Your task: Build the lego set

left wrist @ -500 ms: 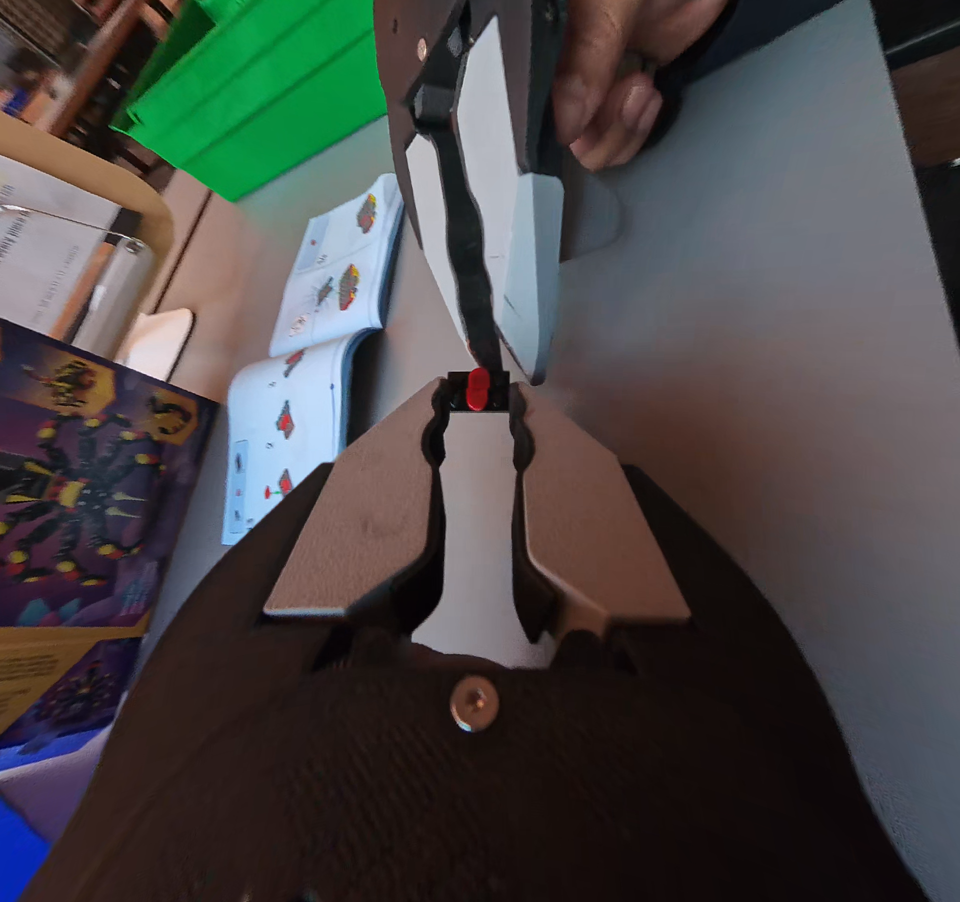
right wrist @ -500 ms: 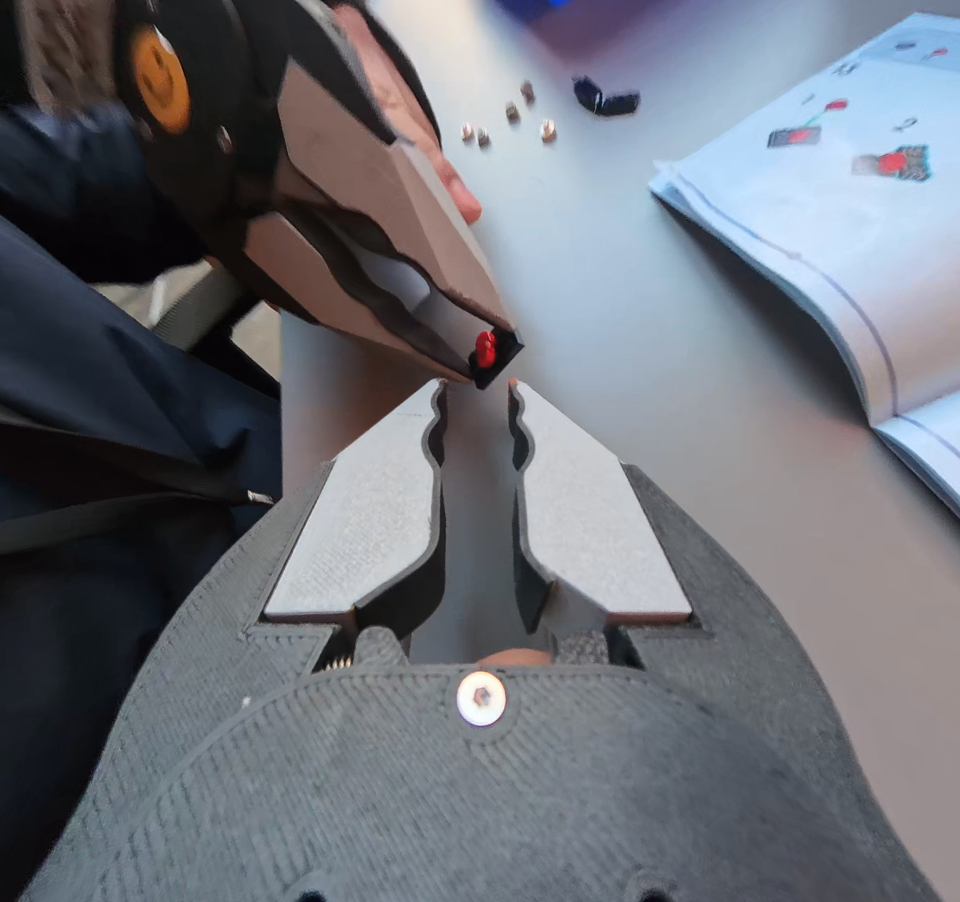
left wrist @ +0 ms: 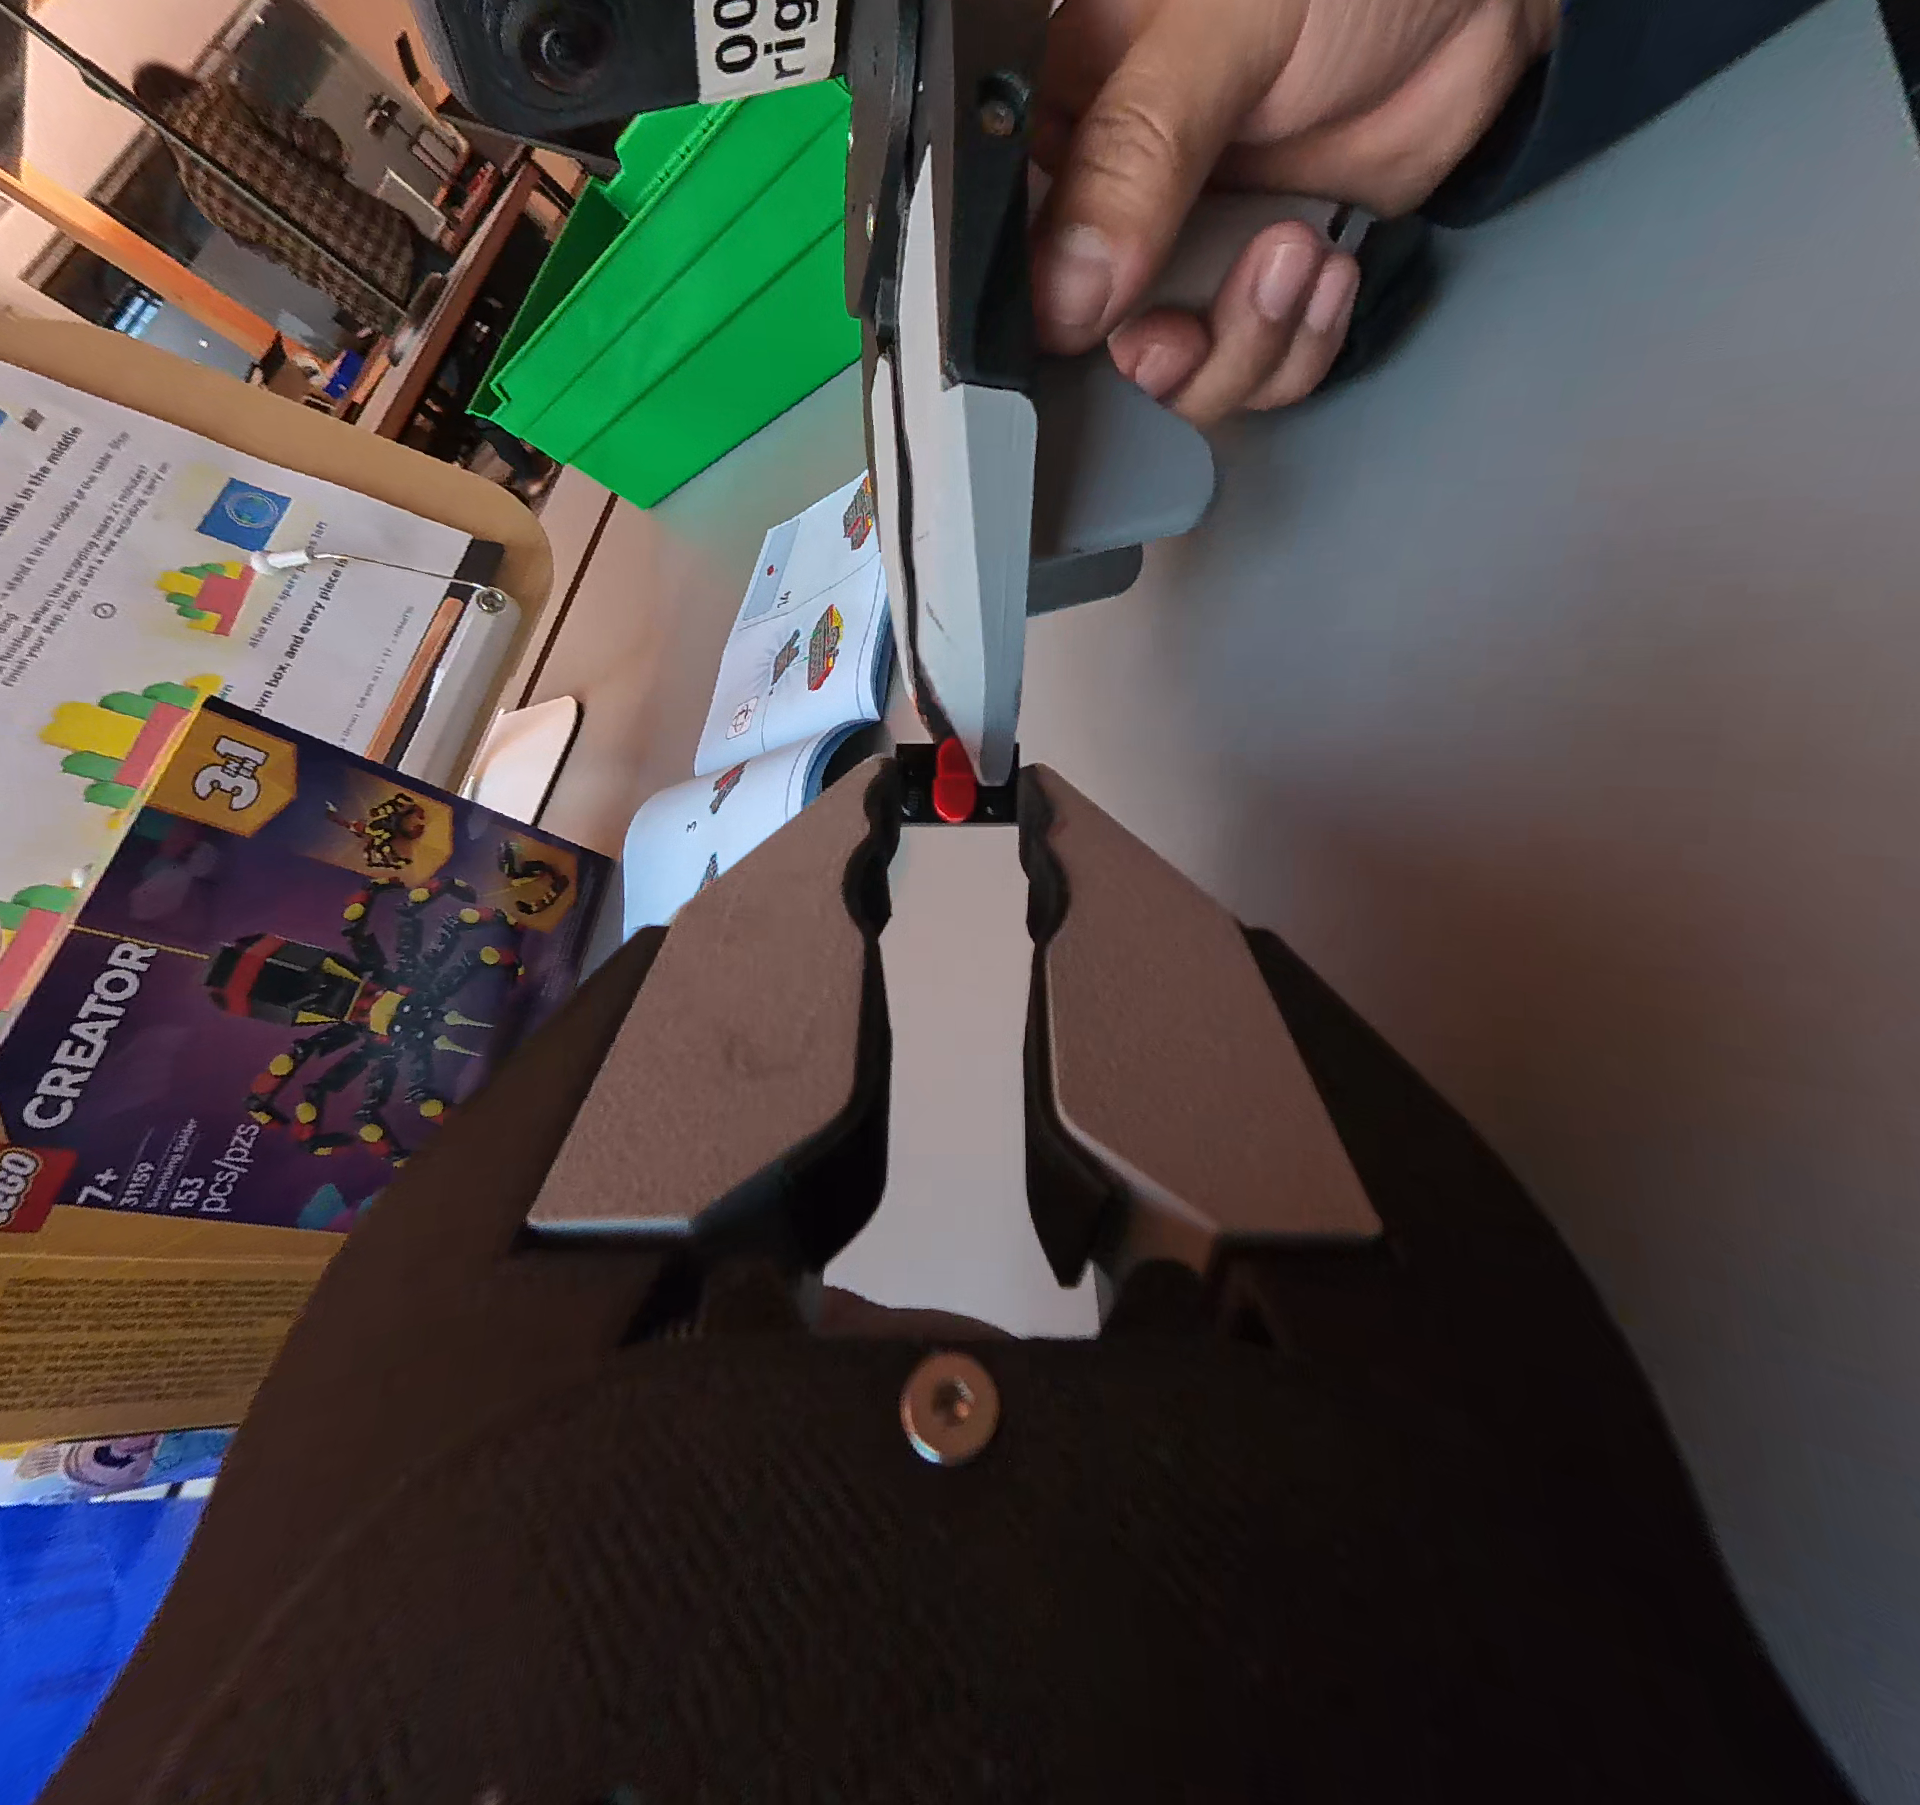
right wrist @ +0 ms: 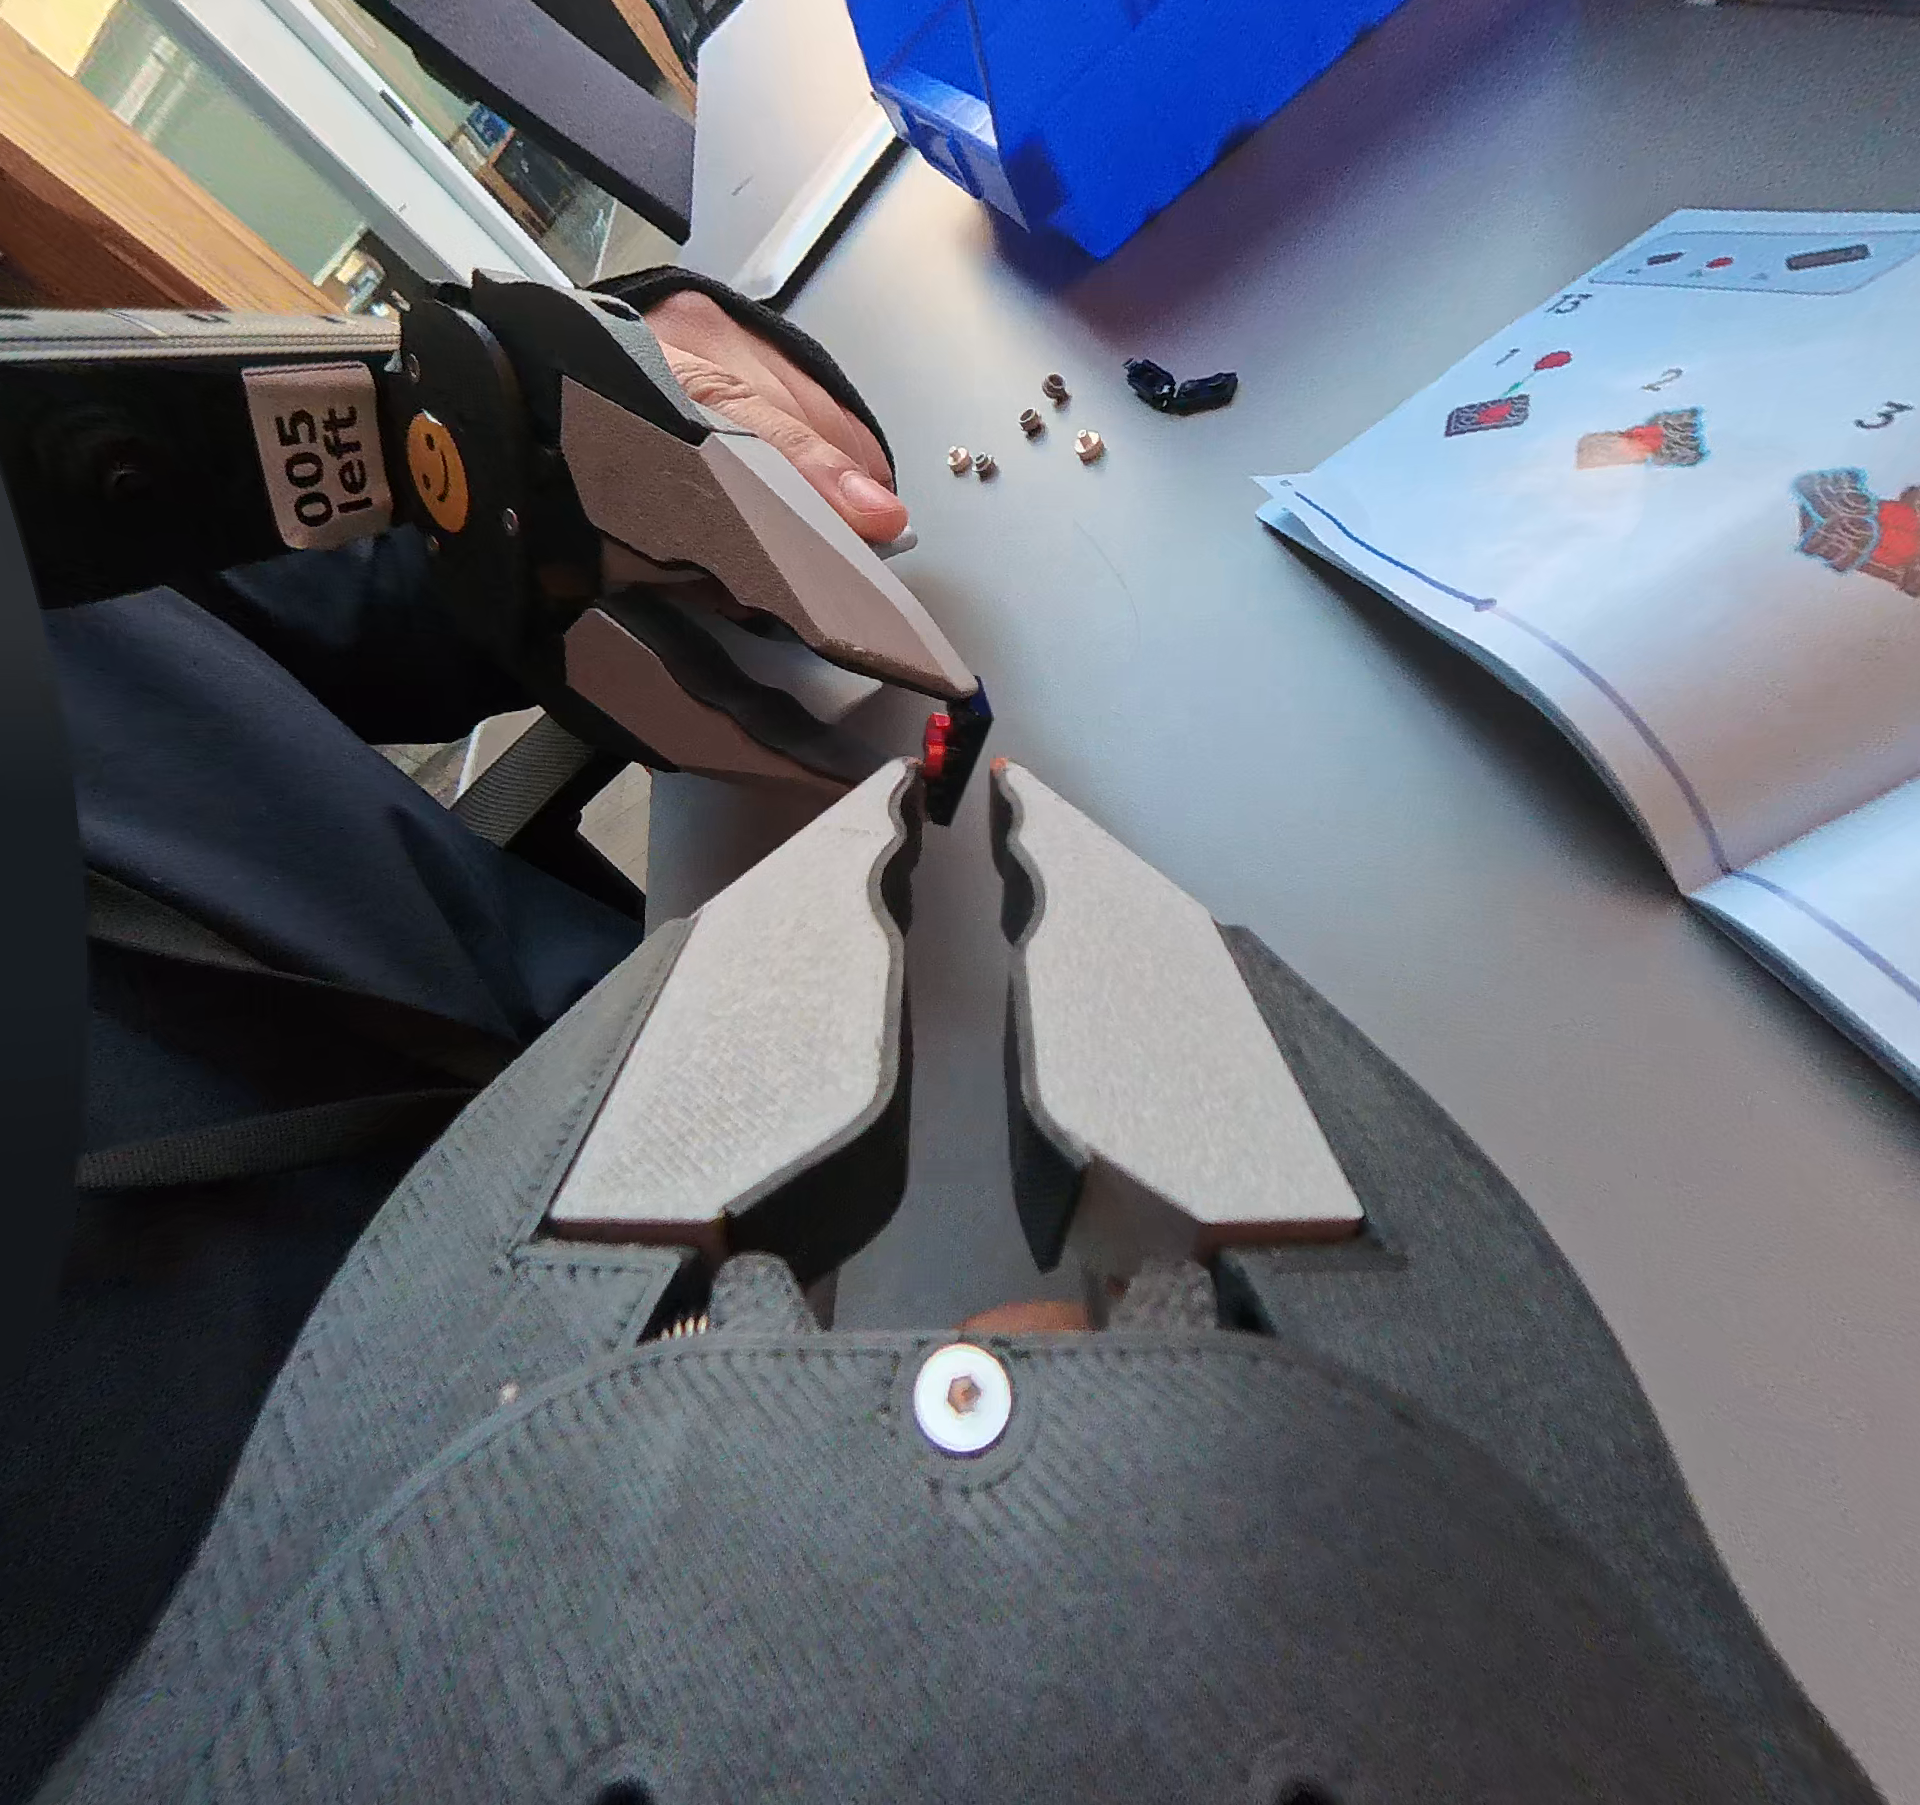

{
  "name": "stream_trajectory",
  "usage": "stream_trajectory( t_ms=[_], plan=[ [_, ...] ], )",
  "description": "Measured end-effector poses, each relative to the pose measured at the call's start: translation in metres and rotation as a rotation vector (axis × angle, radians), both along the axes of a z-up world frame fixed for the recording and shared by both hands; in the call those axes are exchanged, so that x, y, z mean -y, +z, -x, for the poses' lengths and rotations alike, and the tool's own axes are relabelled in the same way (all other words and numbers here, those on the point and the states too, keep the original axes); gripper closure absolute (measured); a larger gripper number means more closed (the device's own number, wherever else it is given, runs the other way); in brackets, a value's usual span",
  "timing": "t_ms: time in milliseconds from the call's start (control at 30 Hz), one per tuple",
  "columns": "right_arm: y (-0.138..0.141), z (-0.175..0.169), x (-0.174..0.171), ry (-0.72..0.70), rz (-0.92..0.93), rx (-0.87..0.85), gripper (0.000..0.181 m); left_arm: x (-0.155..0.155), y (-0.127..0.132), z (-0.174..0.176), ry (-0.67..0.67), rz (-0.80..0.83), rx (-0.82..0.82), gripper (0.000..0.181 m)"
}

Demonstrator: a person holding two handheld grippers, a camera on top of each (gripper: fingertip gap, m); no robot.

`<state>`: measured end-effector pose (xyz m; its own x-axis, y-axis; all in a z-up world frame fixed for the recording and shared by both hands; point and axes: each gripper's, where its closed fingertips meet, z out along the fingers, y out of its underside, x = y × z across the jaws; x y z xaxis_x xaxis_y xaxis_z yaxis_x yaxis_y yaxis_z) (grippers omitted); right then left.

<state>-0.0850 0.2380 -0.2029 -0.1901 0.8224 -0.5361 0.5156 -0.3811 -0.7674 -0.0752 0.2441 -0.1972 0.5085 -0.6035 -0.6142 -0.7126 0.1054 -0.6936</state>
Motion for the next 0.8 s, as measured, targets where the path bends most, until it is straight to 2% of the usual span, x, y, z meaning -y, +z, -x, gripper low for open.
stream_trajectory(
  t_ms=[300, 800],
  plan=[
    [0.0061, 0.0021, 0.0019, 0.009, 0.056, -0.036, 0.175, 0.0003, 0.0022, 0.0001, 0.004, -0.027, -0.015, 0.161],
    [0.0106, 0.01, -0.0032, -0.052, -0.014, -0.055, 0.178, -0.0057, 0.0084, 0.007, 0.062, -0.065, -0.011, 0.161]
  ],
)
